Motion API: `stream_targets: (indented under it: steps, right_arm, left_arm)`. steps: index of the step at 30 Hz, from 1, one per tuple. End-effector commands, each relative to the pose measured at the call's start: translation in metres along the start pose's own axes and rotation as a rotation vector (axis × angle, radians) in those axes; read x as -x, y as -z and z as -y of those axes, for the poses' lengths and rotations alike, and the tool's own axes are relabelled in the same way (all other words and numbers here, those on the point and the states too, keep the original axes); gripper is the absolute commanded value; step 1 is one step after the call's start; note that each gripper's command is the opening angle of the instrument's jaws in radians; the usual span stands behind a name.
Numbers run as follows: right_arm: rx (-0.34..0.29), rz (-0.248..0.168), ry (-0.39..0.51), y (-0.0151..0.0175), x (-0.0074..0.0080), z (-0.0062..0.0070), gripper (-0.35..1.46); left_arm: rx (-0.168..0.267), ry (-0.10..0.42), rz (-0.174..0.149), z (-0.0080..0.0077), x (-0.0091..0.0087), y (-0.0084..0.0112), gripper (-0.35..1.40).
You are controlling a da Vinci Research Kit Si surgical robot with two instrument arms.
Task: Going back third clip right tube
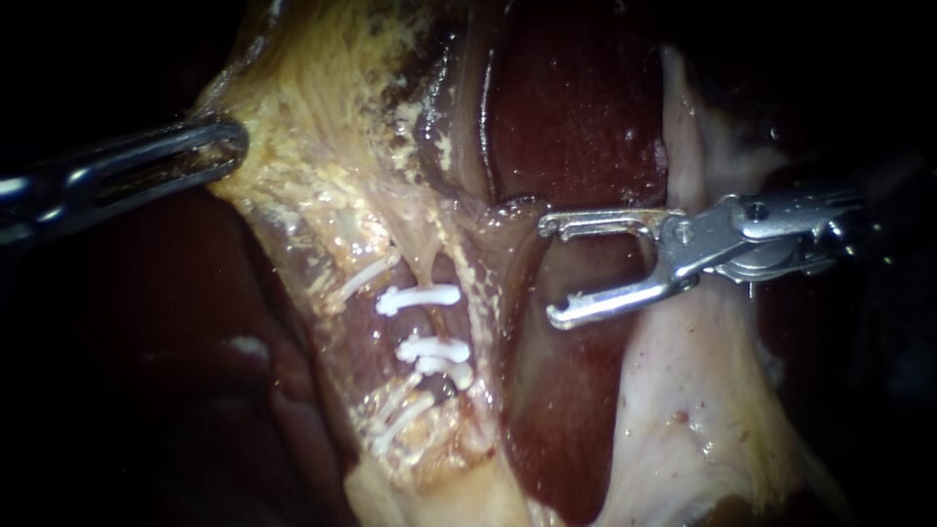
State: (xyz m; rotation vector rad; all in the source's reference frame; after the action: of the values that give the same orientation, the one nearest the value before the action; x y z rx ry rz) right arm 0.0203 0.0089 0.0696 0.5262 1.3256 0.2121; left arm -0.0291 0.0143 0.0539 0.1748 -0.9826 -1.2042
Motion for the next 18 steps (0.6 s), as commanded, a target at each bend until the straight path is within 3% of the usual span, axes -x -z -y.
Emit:
stream_targets:
  steps: [1, 12, 18]
  right_arm:
    - [-0.005, 0.0, 0.001, 0.0, 0.0002, 0.0001, 0.6]
    - [-0.012, -0.001, 0.008, 0.0005, 0.0003, 0.0003, 0.6]
    - [-0.013, -0.001, 0.008, 0.0005, 0.0001, 0.0005, 0.6]
  left_arm:
    - [-0.002, -0.002, -0.007, 0.0001, -0.0004, -0.0007, -0.35]
    - [-0.02, -0.033, -0.08, 0.0016, -0.0049, -0.0096, -0.35]
    - [-0.023, -0.036, -0.085, 0.0013, -0.0053, -0.0106, -0.35]
